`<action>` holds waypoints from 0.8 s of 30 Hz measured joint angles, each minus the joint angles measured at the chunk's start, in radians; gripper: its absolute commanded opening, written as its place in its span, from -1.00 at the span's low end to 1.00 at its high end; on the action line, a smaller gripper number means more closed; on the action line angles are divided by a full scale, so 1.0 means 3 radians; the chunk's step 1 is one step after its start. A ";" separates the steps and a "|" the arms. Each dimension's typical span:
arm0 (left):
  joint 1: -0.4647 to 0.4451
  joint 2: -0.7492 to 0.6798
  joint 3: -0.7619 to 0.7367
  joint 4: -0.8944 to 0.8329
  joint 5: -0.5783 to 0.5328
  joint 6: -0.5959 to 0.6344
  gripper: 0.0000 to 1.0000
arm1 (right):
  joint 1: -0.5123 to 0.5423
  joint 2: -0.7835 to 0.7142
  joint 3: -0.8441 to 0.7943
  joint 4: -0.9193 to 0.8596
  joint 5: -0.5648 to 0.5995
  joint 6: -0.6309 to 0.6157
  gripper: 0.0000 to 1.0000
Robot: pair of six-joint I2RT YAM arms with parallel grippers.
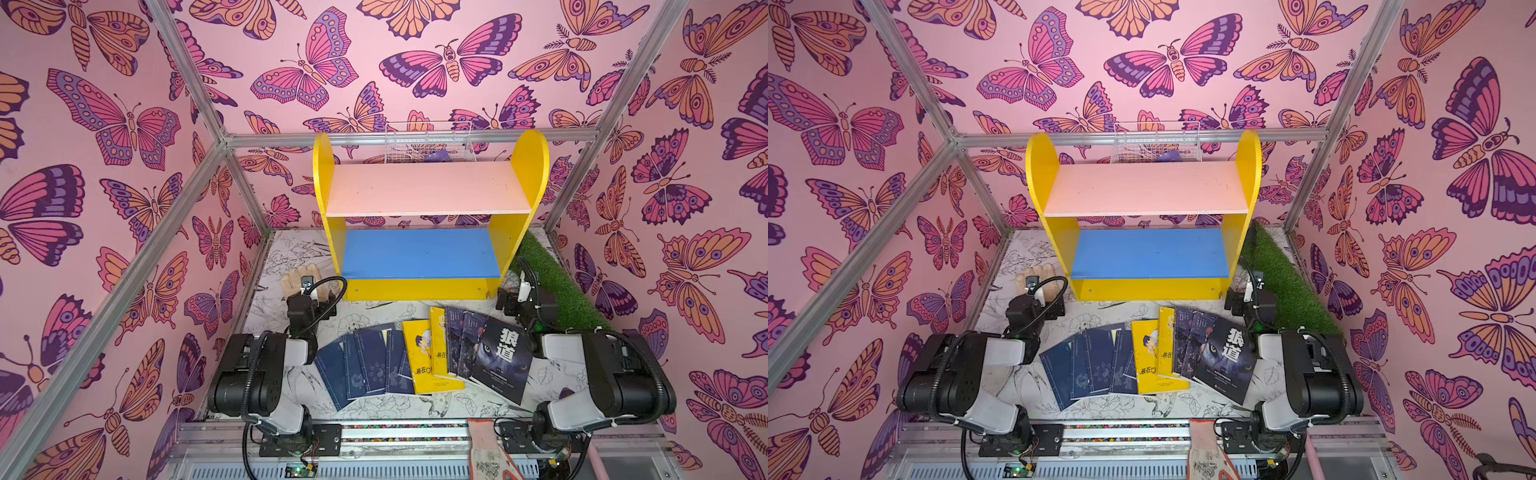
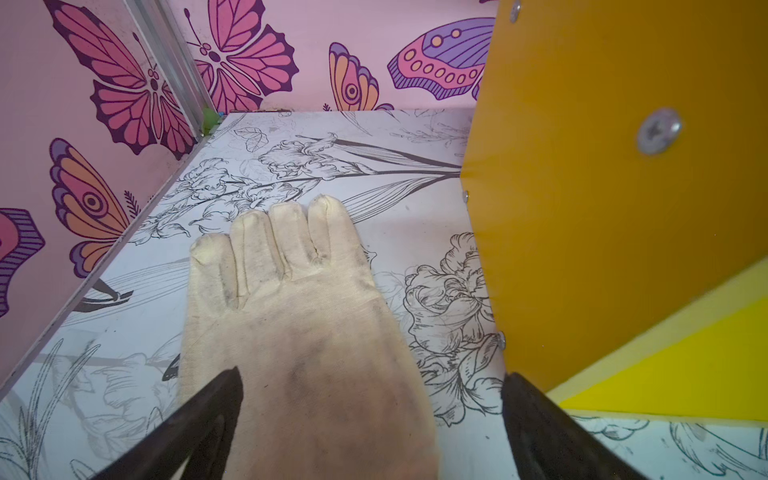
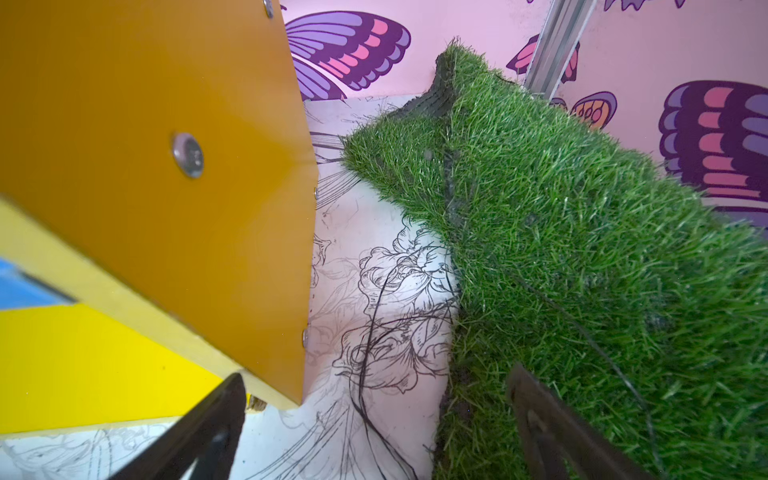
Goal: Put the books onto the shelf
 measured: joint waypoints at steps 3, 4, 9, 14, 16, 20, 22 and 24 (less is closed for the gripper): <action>0.0036 0.0000 0.0000 -0.0014 0.0072 0.0000 0.97 | 0.0000 0.0000 0.0000 0.0001 0.0000 0.0000 0.98; 0.0038 0.0000 0.0000 -0.0013 0.0083 0.0000 0.97 | 0.0000 0.0000 0.0000 0.0000 0.0000 0.0000 0.98; 0.0038 0.0000 0.0000 -0.0014 0.0100 0.0000 0.97 | 0.0001 0.0000 0.0000 0.0001 0.0000 -0.0001 0.98; 0.0038 0.0000 0.0000 -0.0013 0.0100 0.0000 0.97 | 0.0001 0.0000 0.0000 0.0001 -0.0001 -0.0001 0.98; 0.0038 0.0000 0.0000 -0.0013 0.0100 0.0000 0.97 | 0.0000 0.0000 0.0000 0.0001 -0.0001 -0.0001 0.98; 0.0038 0.0000 0.0000 -0.0013 0.0100 0.0000 0.97 | 0.0000 0.0000 0.0000 0.0000 -0.0001 -0.0001 0.98; 0.0038 0.0000 0.0000 -0.0013 0.0100 0.0000 0.97 | 0.0001 0.0000 0.0000 0.0000 -0.0003 -0.0001 0.98; 0.0038 0.0000 0.0000 -0.0013 0.0100 0.0000 0.97 | 0.0000 0.0000 0.0000 0.0000 -0.0003 -0.0001 0.98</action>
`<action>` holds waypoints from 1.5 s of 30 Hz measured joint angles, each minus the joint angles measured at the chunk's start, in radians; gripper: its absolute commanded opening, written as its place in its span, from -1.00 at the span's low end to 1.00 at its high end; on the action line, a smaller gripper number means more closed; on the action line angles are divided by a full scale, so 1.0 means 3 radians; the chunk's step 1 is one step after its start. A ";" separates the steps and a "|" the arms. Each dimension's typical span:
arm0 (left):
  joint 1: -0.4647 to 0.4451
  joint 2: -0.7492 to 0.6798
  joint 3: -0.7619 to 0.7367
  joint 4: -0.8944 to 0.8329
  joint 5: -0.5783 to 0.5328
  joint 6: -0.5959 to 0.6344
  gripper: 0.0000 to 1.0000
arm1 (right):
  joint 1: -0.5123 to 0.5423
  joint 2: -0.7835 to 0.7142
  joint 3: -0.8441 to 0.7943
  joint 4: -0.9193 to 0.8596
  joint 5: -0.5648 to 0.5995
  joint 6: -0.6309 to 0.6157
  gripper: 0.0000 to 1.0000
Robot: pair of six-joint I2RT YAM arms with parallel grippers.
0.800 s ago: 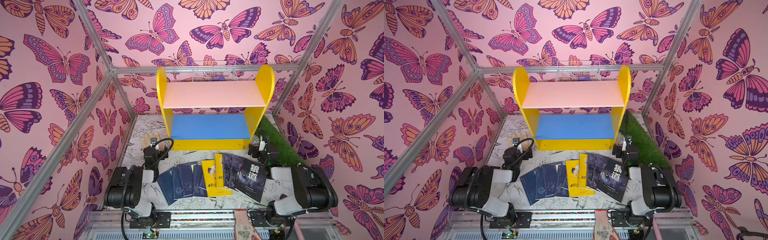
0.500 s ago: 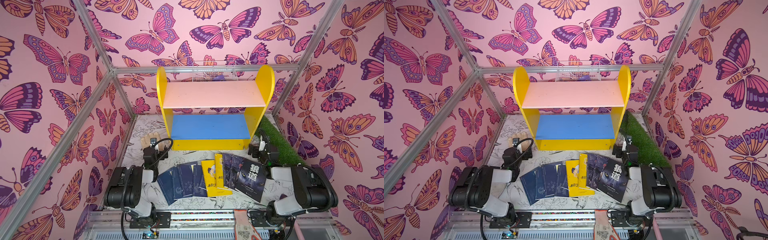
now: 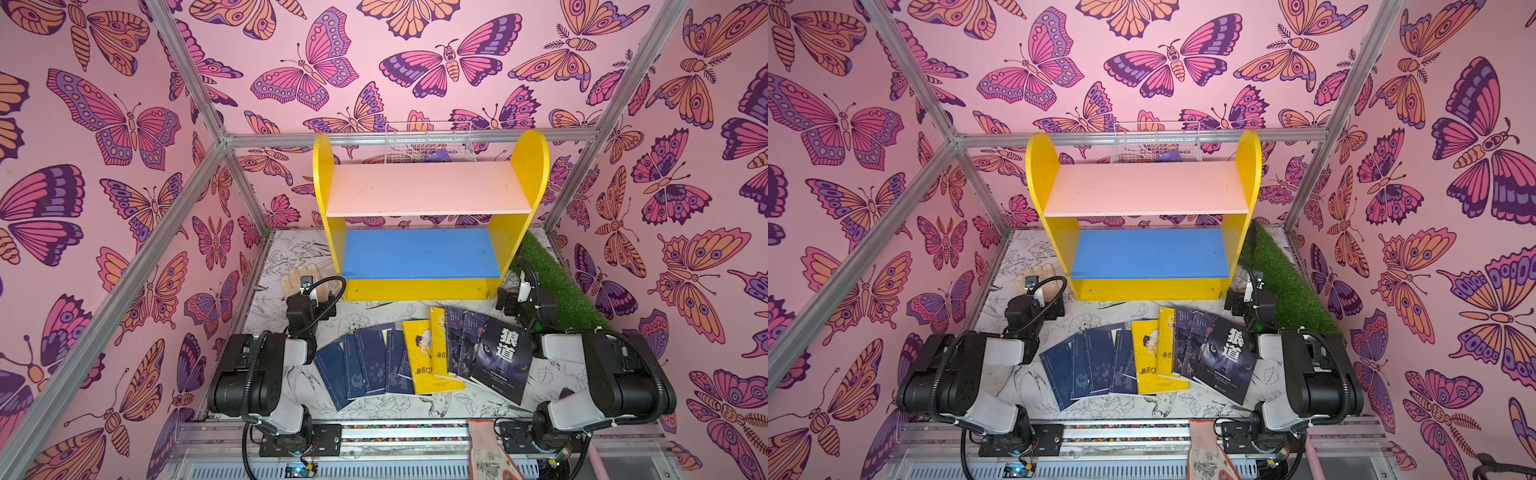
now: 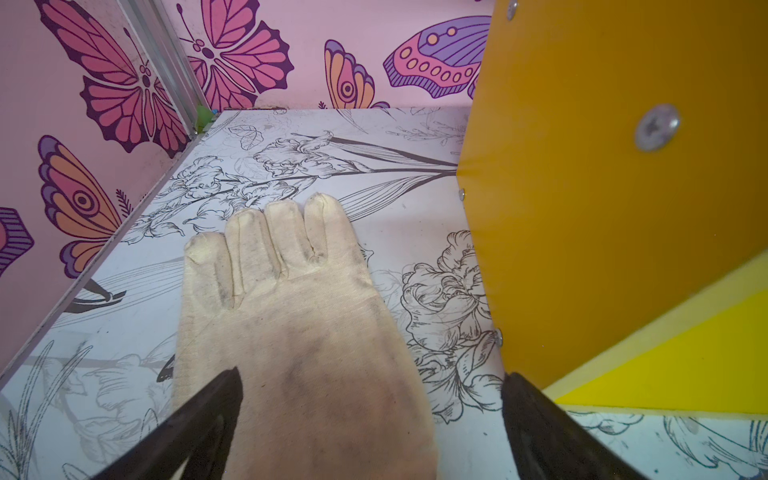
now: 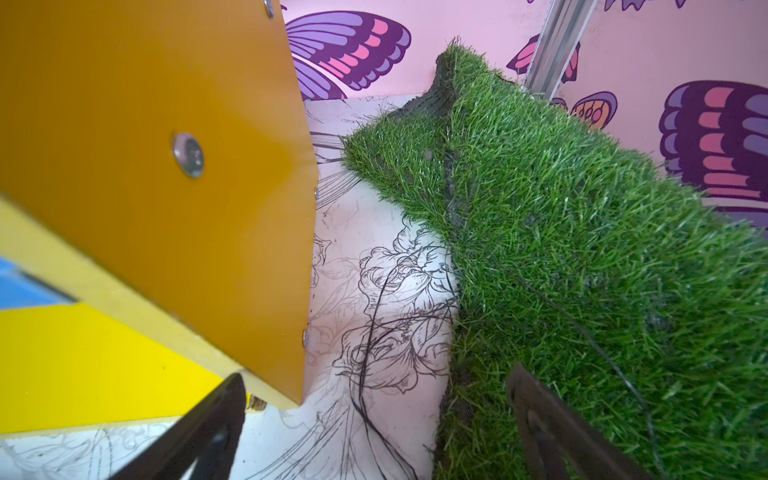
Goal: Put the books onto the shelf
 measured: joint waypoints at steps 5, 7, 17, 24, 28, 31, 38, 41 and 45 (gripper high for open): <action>0.0000 0.0000 0.0000 0.0000 0.0000 0.0000 0.97 | 0.0000 0.0000 0.0000 0.0000 -0.0009 0.0000 0.98; 0.0000 0.0000 0.0000 0.0000 0.0000 0.0000 0.97 | 0.0000 0.0000 0.0000 0.0000 -0.0009 0.0000 0.98; 0.0000 0.0000 0.0000 0.0000 0.0000 0.0001 0.97 | 0.0000 0.0000 0.0000 0.0000 -0.0010 0.0000 0.98; 0.0000 0.0000 0.0000 0.0005 0.0080 0.0019 0.97 | 0.0000 0.0000 0.0000 0.0001 -0.0010 0.0000 0.98; 0.0000 0.0000 0.0000 0.0014 0.0104 0.0025 0.97 | 0.0000 0.0000 0.0000 0.0000 -0.0011 0.0000 0.98; 0.0000 0.0000 0.0000 0.0014 0.0126 0.0025 0.97 | 0.0000 0.0000 0.0000 0.0000 -0.0019 0.0001 0.98; 0.0001 0.0000 0.0000 0.0008 0.0113 0.0019 0.97 | -0.0014 0.0000 0.0000 0.0000 -0.0047 0.0003 0.98; 0.0001 0.0000 0.0000 0.0000 0.0089 0.0011 0.97 | -0.0099 0.0000 0.0000 0.0004 -0.0168 0.0020 0.98; 0.0006 -0.0067 0.0095 -0.0310 0.0127 0.0024 0.97 | -0.0161 -0.0001 0.0000 0.0004 -0.0277 0.0022 0.97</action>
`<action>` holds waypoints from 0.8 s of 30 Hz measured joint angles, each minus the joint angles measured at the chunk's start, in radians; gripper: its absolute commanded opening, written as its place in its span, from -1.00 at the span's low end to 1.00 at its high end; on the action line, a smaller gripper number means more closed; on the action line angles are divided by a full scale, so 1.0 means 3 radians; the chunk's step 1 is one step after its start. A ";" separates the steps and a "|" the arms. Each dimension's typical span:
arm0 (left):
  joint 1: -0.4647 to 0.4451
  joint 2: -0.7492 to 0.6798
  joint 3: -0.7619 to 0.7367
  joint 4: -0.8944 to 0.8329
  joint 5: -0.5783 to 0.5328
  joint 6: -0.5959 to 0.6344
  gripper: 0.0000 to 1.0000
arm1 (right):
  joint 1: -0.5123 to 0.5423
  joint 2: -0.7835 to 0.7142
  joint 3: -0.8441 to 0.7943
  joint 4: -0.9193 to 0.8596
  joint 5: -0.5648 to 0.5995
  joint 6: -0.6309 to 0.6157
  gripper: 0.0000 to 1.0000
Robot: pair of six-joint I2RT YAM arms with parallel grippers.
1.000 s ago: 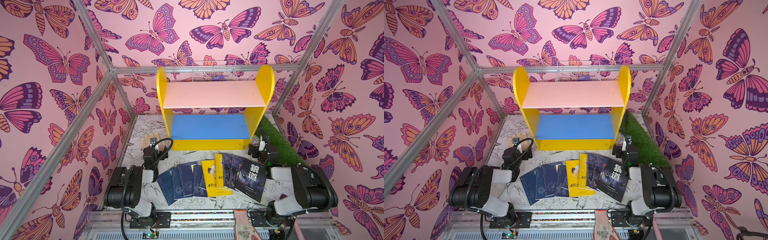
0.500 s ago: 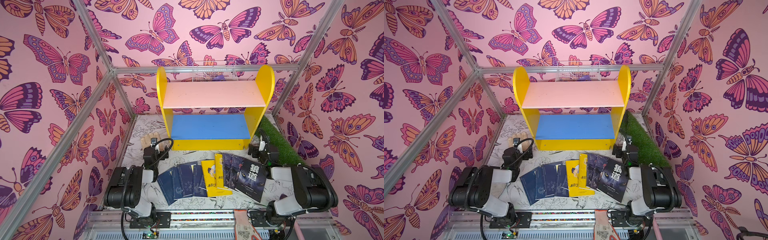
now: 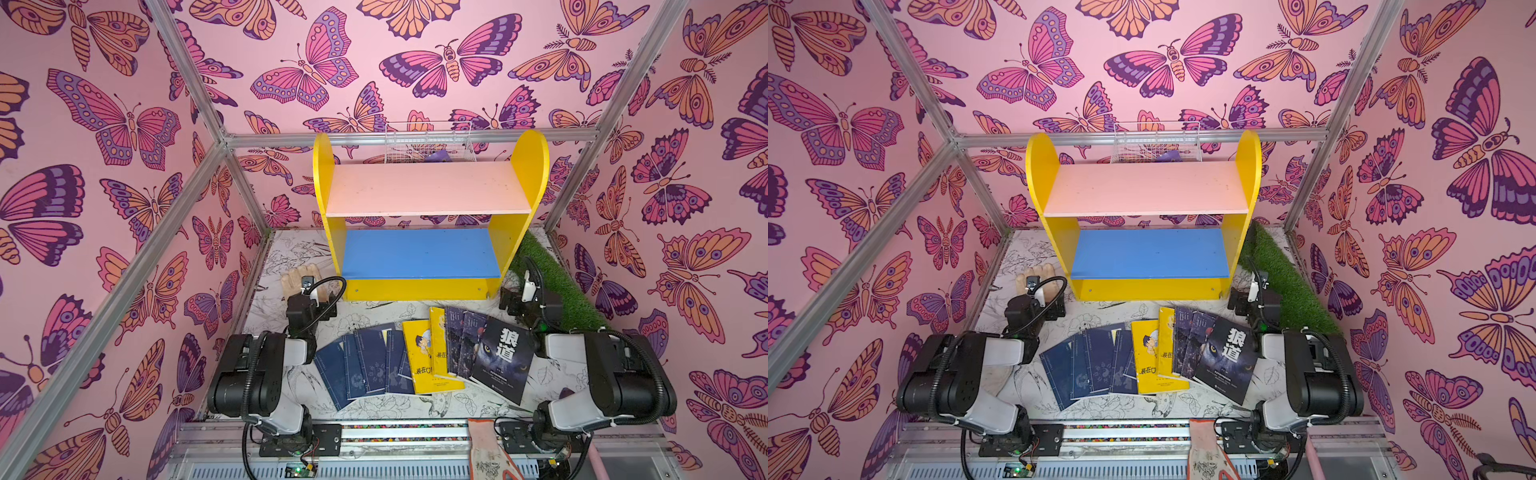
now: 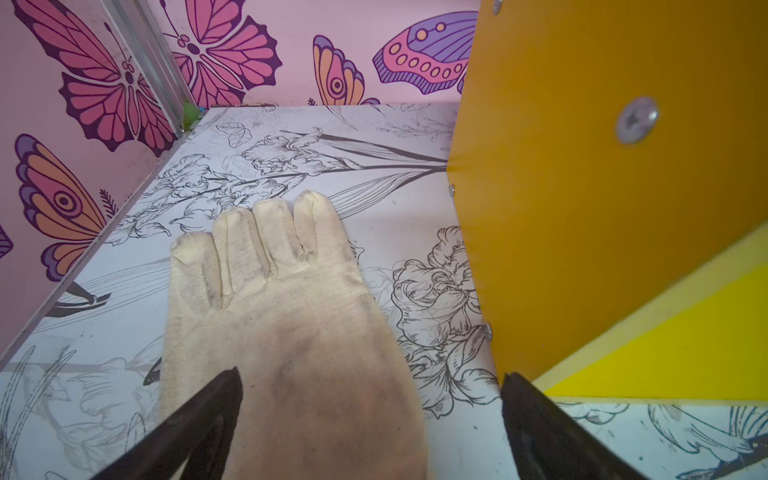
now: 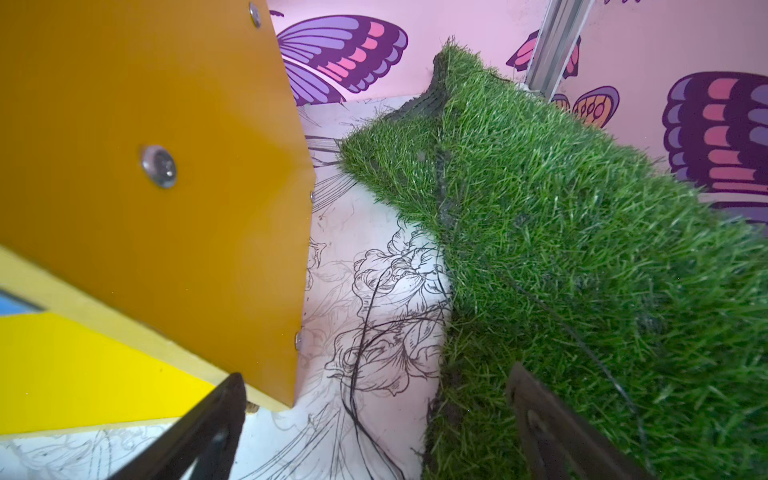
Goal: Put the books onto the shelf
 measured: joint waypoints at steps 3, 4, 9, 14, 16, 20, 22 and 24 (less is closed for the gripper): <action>-0.0005 -0.0168 0.0656 -0.1074 0.0000 -0.0061 0.98 | 0.0050 -0.0126 0.0106 -0.0370 -0.0053 -0.0024 0.98; -0.0008 -0.0210 0.0858 -0.1245 -0.0039 -0.0095 0.98 | 0.0080 -0.0224 0.0215 -0.0631 -0.0015 -0.0019 0.97; -0.0263 -0.0762 0.1142 -0.1645 -0.0721 -0.0720 0.98 | 0.0203 -0.1001 0.0589 -0.1550 0.0393 0.0626 0.98; -0.1167 -0.1237 0.0608 -0.2132 -0.1300 -0.1537 0.98 | 0.0205 -0.1896 0.0660 -0.2575 0.0776 0.1466 0.98; -0.1626 -0.1249 0.0534 -0.2391 -0.1361 -0.1756 0.98 | 0.0205 -0.2235 0.0661 -0.3080 0.0952 0.1731 0.99; -0.2094 -0.1029 0.0749 -0.2651 -0.1005 -0.1849 0.98 | 0.0286 -0.2481 0.0757 -0.4025 0.1108 0.2099 0.98; -0.2257 -0.0708 0.1118 -0.2739 -0.0655 -0.1788 0.98 | 0.0326 -0.2406 0.0749 -0.4336 0.1044 0.2237 0.98; -0.2452 -0.0357 0.1573 -0.2818 -0.0313 -0.1668 0.98 | 0.0326 -0.2289 0.0629 -0.4523 0.0889 0.2310 0.98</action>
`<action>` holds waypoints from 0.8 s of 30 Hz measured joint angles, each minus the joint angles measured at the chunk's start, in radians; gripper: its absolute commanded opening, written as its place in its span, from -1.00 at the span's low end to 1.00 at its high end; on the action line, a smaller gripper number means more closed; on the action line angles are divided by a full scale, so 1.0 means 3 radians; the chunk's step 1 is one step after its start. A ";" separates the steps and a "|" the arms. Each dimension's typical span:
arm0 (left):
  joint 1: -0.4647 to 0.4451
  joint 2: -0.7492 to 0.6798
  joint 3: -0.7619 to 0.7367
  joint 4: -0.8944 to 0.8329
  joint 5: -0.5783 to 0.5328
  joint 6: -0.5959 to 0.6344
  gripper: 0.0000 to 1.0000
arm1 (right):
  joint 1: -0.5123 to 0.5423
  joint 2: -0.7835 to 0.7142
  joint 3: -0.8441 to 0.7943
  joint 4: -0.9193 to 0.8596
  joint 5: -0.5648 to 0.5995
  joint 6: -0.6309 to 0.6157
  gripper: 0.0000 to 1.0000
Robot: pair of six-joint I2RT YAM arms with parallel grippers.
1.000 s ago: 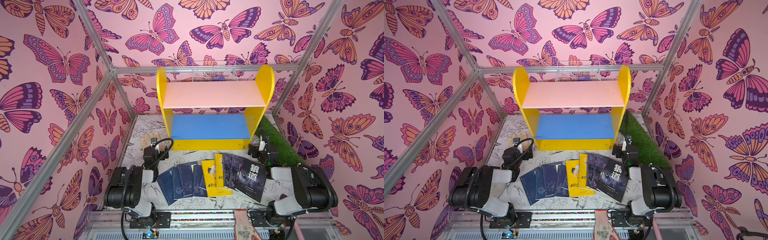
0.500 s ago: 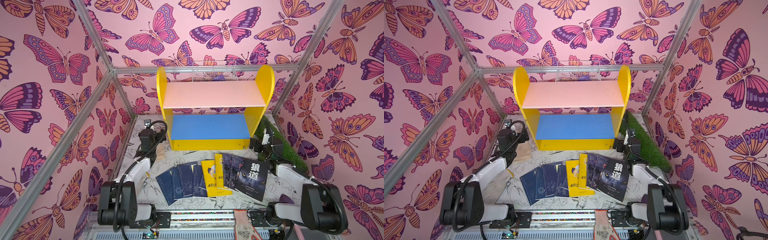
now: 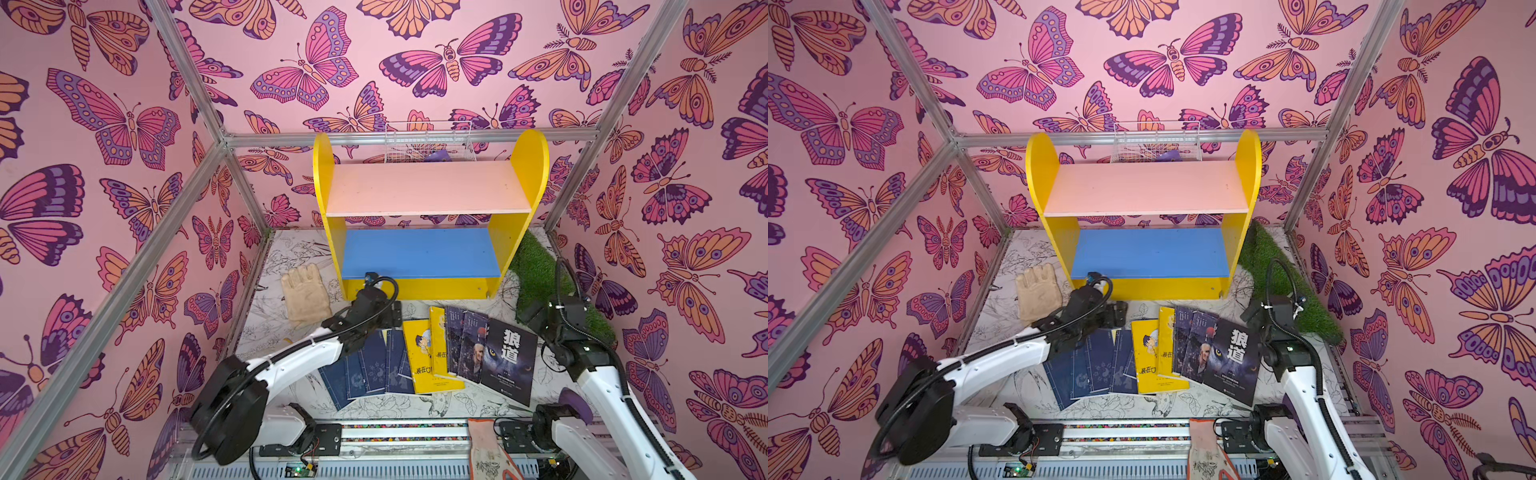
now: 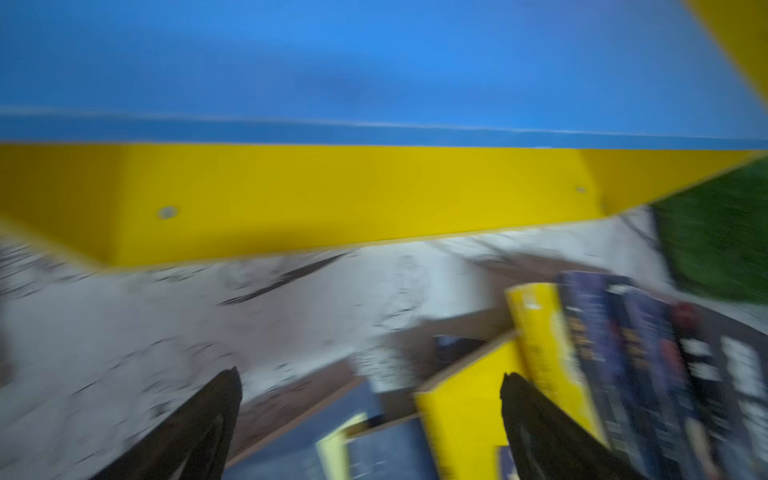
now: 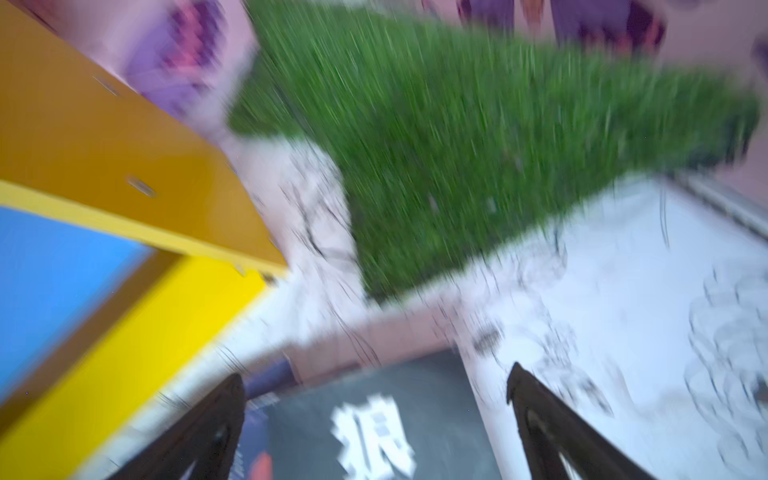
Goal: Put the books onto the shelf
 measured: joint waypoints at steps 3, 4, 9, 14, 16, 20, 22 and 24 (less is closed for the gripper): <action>-0.0326 0.0511 0.0680 -0.0071 0.0429 0.0239 0.98 | -0.0047 0.0216 -0.0266 -0.0223 -0.0296 0.0051 0.98; -0.0418 0.0642 0.0841 -0.0083 0.0524 0.0313 0.98 | -0.0102 0.0296 -0.0322 -0.0313 -0.0388 0.0037 0.98; -0.0712 0.1161 0.1296 -0.0319 0.0771 0.0599 0.97 | -0.0315 0.0535 -0.0348 -0.0362 -0.0715 -0.0045 1.00; -0.0740 0.1322 0.1317 -0.0598 0.0844 0.0752 0.98 | -0.0451 0.0768 -0.0356 -0.0009 -0.1301 -0.0258 0.92; -0.0734 0.1322 0.1319 -0.0682 0.0882 0.0799 0.98 | -0.0432 0.0871 -0.0356 0.0189 -0.1582 -0.0342 0.91; -0.0717 0.1322 0.1317 -0.0870 0.0998 0.0871 0.98 | -0.0249 0.0979 -0.0356 0.0509 -0.1991 -0.0429 0.88; -0.0689 0.1322 0.1315 -0.0958 0.1063 0.0877 0.98 | -0.0083 0.0997 -0.0346 0.0610 -0.2111 -0.0459 0.87; -0.0640 0.1322 0.1298 -0.1005 0.1123 0.0879 0.99 | 0.0127 0.1027 -0.0278 0.0624 -0.2141 -0.0511 0.87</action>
